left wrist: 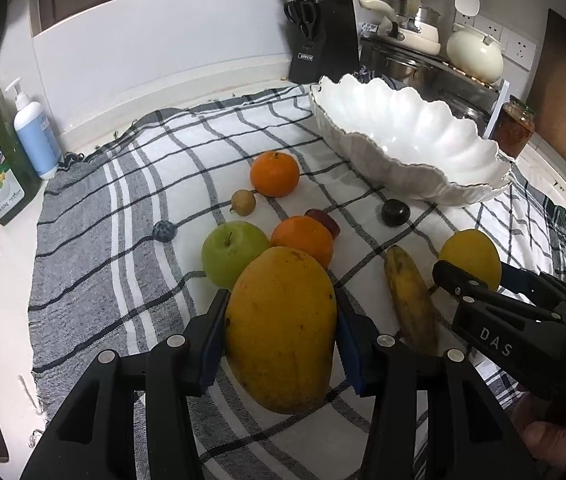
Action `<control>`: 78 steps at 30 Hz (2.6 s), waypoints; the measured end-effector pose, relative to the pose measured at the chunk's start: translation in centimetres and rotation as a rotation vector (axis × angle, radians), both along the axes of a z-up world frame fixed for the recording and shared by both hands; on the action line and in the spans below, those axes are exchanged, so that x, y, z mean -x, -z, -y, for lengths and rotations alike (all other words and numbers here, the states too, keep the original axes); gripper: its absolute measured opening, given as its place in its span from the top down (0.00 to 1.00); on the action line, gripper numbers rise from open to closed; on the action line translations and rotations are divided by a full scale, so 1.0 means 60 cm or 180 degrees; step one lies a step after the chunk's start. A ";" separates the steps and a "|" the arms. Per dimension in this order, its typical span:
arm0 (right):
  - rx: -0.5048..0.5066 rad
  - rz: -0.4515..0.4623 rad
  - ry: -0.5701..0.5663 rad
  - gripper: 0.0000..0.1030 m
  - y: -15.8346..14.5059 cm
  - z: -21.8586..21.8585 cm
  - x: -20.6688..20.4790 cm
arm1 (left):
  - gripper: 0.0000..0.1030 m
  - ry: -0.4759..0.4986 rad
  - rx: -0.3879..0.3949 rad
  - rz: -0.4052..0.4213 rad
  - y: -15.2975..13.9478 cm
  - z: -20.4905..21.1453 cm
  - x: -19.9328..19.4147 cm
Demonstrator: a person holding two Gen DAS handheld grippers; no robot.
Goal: Organize fruits
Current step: 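Carry the mango and lemon into the white scalloped bowl and open both tools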
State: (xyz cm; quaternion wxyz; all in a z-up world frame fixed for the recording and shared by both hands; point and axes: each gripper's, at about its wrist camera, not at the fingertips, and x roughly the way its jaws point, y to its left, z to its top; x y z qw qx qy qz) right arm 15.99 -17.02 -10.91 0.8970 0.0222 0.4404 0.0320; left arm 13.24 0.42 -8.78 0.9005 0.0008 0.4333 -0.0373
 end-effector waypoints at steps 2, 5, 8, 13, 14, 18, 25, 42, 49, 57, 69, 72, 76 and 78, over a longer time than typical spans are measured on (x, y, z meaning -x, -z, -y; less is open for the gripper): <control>-0.0011 0.0055 0.0019 0.46 -0.012 0.005 0.006 | 0.53 0.0004 -0.0007 0.0036 -0.007 0.003 0.002; -0.0020 0.0131 0.0040 0.46 -0.030 0.011 0.014 | 0.53 0.0018 -0.0005 0.0099 -0.022 0.009 0.002; -0.0026 0.0213 0.0060 0.46 -0.050 0.018 0.020 | 0.53 0.0041 0.0009 0.0157 -0.036 0.015 -0.001; -0.0028 0.0324 0.0115 0.46 -0.079 0.036 0.026 | 0.53 0.0087 0.0024 0.0256 -0.062 0.027 -0.012; -0.0026 0.0336 0.0125 0.46 -0.083 0.039 0.025 | 0.53 0.0096 0.0027 0.0273 -0.066 0.030 -0.014; -0.0023 0.0398 0.0192 0.46 -0.102 0.059 0.017 | 0.53 0.0152 0.0025 0.0348 -0.086 0.045 -0.027; 0.0036 0.0526 0.0319 0.46 -0.141 0.094 -0.013 | 0.53 0.0266 0.0094 0.0421 -0.120 0.074 -0.066; 0.0138 0.0540 0.0518 0.46 -0.161 0.150 -0.127 | 0.53 0.0422 0.0134 0.0436 -0.129 0.134 -0.219; 0.0079 0.0356 0.0553 0.46 -0.129 0.160 -0.158 | 0.53 0.0444 0.0172 0.0299 -0.096 0.149 -0.256; 0.0076 0.0239 0.0553 0.46 -0.105 0.162 -0.177 | 0.52 0.0420 0.0133 0.0235 -0.076 0.156 -0.278; 0.0057 0.0140 0.0510 0.45 -0.089 0.158 -0.192 | 0.51 0.0405 0.0120 0.0036 -0.045 0.158 -0.294; 0.0121 0.0201 0.0521 0.32 -0.096 0.156 -0.188 | 0.36 0.0381 0.0070 0.0096 -0.050 0.157 -0.289; 0.0304 0.0399 0.0629 0.16 -0.123 0.151 -0.177 | 0.31 0.0307 0.0001 0.0161 -0.062 0.149 -0.281; 0.0365 0.0461 0.0661 0.13 -0.135 0.149 -0.171 | 0.21 0.0253 -0.0037 0.0208 -0.069 0.145 -0.277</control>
